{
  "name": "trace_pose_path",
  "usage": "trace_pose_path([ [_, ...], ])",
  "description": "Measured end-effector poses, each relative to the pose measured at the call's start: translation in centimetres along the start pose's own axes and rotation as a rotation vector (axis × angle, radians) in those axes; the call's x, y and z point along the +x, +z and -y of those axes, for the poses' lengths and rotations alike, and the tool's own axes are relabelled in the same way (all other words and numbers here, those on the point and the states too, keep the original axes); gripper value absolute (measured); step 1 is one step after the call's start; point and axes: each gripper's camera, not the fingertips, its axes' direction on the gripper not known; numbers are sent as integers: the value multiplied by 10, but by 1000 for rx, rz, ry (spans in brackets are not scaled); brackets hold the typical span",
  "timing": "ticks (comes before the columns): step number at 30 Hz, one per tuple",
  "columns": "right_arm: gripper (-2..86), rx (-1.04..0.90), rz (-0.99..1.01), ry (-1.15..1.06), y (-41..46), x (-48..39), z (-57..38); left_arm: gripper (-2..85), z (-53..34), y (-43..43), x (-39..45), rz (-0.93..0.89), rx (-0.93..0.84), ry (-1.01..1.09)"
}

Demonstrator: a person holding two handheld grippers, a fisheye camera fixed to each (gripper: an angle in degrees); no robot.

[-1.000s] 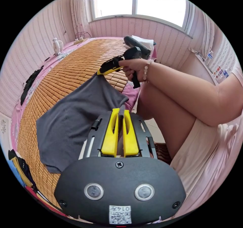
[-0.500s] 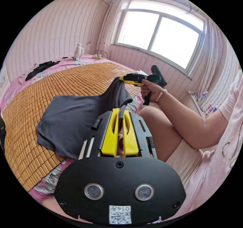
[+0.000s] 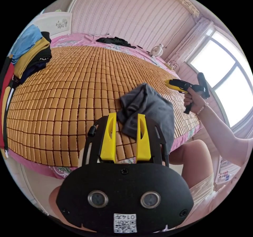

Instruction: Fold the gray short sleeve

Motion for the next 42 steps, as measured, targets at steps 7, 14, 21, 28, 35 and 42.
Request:
trace_pose_path([
  [7,103,-130,-112,-328,52,-61,7,114,10,27,-13,-30,-61,202],
  [14,48,-221,-145,-379,89,-84,11,51,21,54,-6,35,-203,351],
  [21,8,-134,-56,-390,48,-96,16,-6,30,52,-15,-47,-185,336],
  [28,14,-80,-129,-339,28,-99,34,-7,55,36,-17,7,-7,304],
  [35,91,-99,-114,-178,52,-74,41,61,65,51,-36,39,-28,163],
  [42,107,-245,-33,-215,79,-69,35,103,74,72,-22,-17,-96,183],
])
